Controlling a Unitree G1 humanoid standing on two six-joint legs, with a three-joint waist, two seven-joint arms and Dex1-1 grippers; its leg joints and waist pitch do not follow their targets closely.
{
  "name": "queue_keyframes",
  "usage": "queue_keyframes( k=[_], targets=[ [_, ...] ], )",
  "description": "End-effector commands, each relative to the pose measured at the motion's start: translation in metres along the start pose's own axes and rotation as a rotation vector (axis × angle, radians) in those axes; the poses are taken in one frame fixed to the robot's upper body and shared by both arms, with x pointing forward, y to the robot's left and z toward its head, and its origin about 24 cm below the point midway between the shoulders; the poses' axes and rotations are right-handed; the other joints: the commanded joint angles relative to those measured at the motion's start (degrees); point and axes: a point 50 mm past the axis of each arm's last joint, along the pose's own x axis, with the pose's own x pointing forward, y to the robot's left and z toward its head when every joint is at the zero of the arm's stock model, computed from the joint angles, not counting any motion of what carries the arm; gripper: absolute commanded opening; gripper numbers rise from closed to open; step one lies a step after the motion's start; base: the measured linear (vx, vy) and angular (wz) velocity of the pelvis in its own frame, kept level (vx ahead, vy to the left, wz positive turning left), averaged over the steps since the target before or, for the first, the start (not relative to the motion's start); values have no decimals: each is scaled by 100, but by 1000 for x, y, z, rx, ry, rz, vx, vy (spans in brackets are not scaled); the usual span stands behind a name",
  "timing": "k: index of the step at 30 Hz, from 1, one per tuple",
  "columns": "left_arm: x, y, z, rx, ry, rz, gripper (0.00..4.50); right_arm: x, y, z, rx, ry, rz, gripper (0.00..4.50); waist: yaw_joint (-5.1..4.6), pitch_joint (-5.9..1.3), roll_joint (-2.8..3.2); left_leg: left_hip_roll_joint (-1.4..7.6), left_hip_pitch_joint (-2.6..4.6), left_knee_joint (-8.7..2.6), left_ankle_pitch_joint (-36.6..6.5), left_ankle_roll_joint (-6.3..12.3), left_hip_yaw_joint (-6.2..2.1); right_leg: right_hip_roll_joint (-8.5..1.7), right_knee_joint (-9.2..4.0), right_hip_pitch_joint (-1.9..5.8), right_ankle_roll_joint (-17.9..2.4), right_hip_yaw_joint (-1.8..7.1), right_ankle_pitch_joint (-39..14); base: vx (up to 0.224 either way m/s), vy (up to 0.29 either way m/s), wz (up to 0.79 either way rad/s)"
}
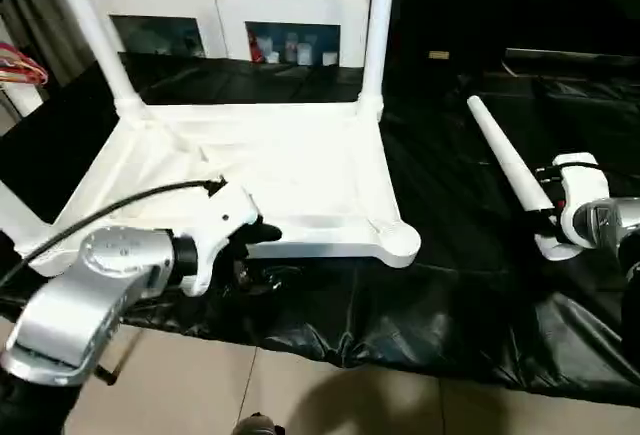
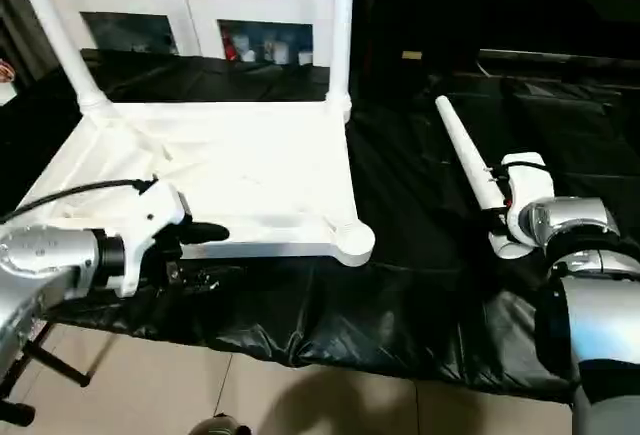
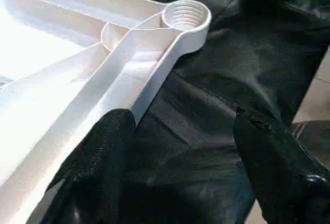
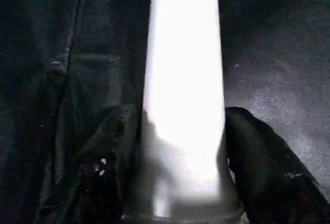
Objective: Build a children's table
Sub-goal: Pick table leg
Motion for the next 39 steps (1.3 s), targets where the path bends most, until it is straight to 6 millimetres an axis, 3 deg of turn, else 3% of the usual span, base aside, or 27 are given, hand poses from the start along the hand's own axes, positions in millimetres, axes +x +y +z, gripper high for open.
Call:
queue_keyframes(
  k=[1,3,11,18,20,24,25,31,33,34,35,36,39],
  targets=[
    [-2,1,3,8,0,-2,350,1,1,-7,20,37,13,239,30,-352,-3,30,47,-349,-2094,-45,-28,-346,-462,243,-1057,158,-2290,0,0,0],
    [-4,2,5,12,1,-5,350,2,0,-12,40,44,13,209,43,-352,19,33,56,-348,-2124,-60,-33,-349,-463,237,-1050,157,-2334,0,0,0],
    [2,10,13,16,-60,33,350,1,-6,-9,138,-31,0,194,27,-351,21,21,83,-346,-2259,-108,-35,-332,-485,227,-966,148,-2442,0,0,0],
    [28,25,28,-74,-243,191,350,-3,-1,9,315,-241,164,193,6,-383,-39,-4,31,-301,-1820,41,13,-317,-492,273,-936,136,-2172,0,0,0],
    [34,25,30,-85,-265,203,350,-3,1,9,347,-264,203,193,13,-422,-62,9,3,-298,-1580,123,9,-336,-456,309,-973,140,-1995,0,0,0],
    [42,25,34,-88,-295,228,350,-2,5,10,384,-307,258,193,12,-444,-85,22,-19,-263,-1221,287,32,-337,-442,298,-1073,144,-1659,0,0,0],
    [49,25,37,-101,-318,246,350,-1,11,11,402,-371,325,193,4,-444,-122,22,-32,-259,-1161,332,45,-328,-446,301,-1080,141,-1630,0,0,0],
    [69,27,48,-163,-389,297,350,-10,48,17,418,-655,646,193,51,-483,-149,60,-69,-249,-796,589,35,-346,-414,315,-910,153,-1322,0,0,0],
    [72,27,50,-173,-399,296,350,-13,54,16,413,-680,688,192,37,-497,-168,53,-97,-242,-644,605,30,-341,-390,321,-963,147,-1248,0,0,0],
    [77,26,54,-195,-417,277,350,-19,69,12,402,-717,777,192,52,-462,-151,33,-89,-245,-629,618,53,-315,-451,297,-872,162,-1372,0,0,0],
    [81,25,56,-210,-430,264,350,-24,80,9,395,-745,842,192,87,-494,-133,57,-63,-239,-638,603,38,-342,-416,292,-864,164,-1369,0,0,0],
    [87,22,61,-237,-453,234,350,-32,96,3,391,-771,932,192,75,-480,-141,52,-77,-253,-661,621,38,-335,-444,292,-778,161,-1440,0,0,0],
    [94,17,68,-282,-487,181,350,-39,113,-4,373,-764,1035,192,71,-471,-158,68,-72,-294,-777,540,24,-354,-490,284,-713,156,-1730,0,0,0]
  ],
)
